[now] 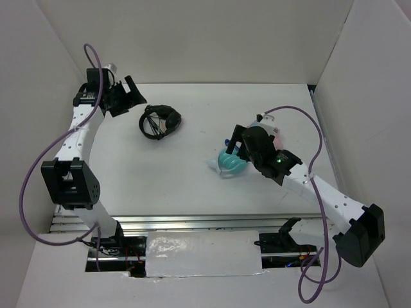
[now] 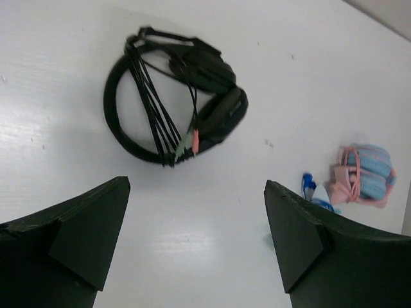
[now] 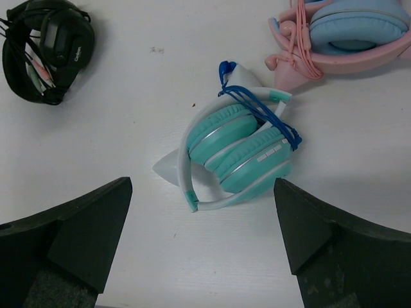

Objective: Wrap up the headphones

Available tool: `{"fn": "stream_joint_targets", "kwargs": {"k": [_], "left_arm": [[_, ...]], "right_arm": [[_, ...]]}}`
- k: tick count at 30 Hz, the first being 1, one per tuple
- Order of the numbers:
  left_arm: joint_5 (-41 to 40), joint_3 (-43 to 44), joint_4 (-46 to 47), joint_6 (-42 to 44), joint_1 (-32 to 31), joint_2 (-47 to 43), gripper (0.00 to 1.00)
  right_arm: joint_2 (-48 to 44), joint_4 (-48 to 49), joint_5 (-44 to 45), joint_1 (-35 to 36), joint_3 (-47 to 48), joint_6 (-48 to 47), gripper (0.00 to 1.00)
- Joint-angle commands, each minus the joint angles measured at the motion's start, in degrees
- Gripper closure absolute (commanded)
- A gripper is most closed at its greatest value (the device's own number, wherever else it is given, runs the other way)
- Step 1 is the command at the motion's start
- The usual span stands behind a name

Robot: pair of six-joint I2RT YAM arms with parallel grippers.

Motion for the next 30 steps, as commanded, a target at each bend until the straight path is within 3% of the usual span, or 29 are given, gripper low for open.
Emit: {"fn": "stream_joint_targets", "kwargs": {"k": [1,4,8,12,15,18,24,30], "left_arm": [[-2.7,-5.8,4.8,1.5,-3.1,-11.2,0.01],[-18.5,-19.9,9.2,-3.8,-7.7,-26.5,0.01],[-24.0,-41.7,13.1,-10.0,-10.5,-46.5,0.01],[-26.4,-50.3,8.5,-14.7,-11.8,-60.1,0.01],[-33.6,-50.6,1.7,-16.3,-12.0,-62.1,0.01],[-38.4,-45.6,-7.7,-19.5,-12.4,-60.9,0.01],[-36.9,-49.3,-2.9,-18.8,-12.8,-64.2,0.01],[-36.7,-48.3,-4.1,-18.8,-12.8,-61.1,0.01]], "right_arm": [[-3.5,4.0,1.9,-0.2,-1.4,-1.7,0.00],[-9.1,6.0,1.5,-1.4,-4.5,-1.7,0.00],[-16.3,8.8,0.8,-3.4,-10.3,-0.8,0.00],[-22.7,9.1,0.5,-4.7,-16.2,0.4,0.00],[-27.4,7.9,1.9,-5.2,-19.3,2.3,0.00],[-31.3,4.8,4.2,-5.7,-20.7,4.7,0.00],[-35.8,1.8,7.6,-5.6,-21.2,5.8,0.00],[-37.0,0.5,9.7,-5.6,-21.3,7.0,0.00]]}}
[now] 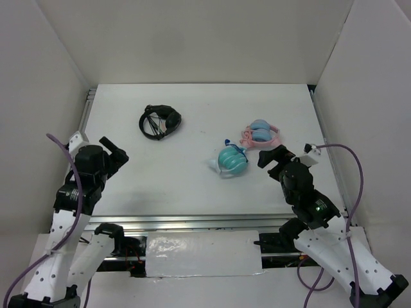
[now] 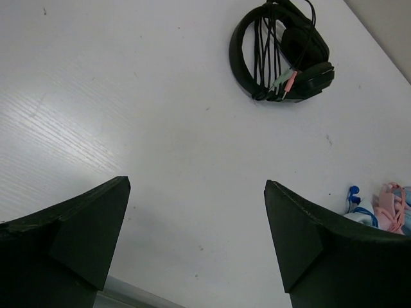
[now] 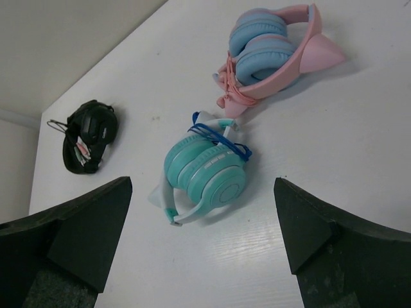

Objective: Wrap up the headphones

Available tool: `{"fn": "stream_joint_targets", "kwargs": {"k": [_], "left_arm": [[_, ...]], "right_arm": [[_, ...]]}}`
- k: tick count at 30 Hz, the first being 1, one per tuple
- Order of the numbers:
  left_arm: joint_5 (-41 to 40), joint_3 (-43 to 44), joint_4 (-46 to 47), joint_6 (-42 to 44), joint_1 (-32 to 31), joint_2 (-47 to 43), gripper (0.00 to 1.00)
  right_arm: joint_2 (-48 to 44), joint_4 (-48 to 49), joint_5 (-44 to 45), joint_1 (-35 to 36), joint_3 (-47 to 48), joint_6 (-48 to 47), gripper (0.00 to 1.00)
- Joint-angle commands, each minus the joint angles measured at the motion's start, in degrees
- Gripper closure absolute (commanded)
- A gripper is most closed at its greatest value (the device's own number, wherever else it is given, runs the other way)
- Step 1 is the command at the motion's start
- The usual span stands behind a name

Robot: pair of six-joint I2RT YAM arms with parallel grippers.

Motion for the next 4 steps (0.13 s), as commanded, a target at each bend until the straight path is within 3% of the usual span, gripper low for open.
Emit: {"fn": "stream_joint_targets", "kwargs": {"k": [1,4], "left_arm": [[-0.7,1.0,1.6,-0.1,-0.2,1.6,0.01],[1.2,-0.1,3.9,0.4,-0.3,1.5,0.01]], "right_arm": [[-0.3,-1.2,3.4,0.0,-0.3,1.5,0.00],[-0.5,-0.8,3.7,0.2,-0.2,1.4,0.00]]}}
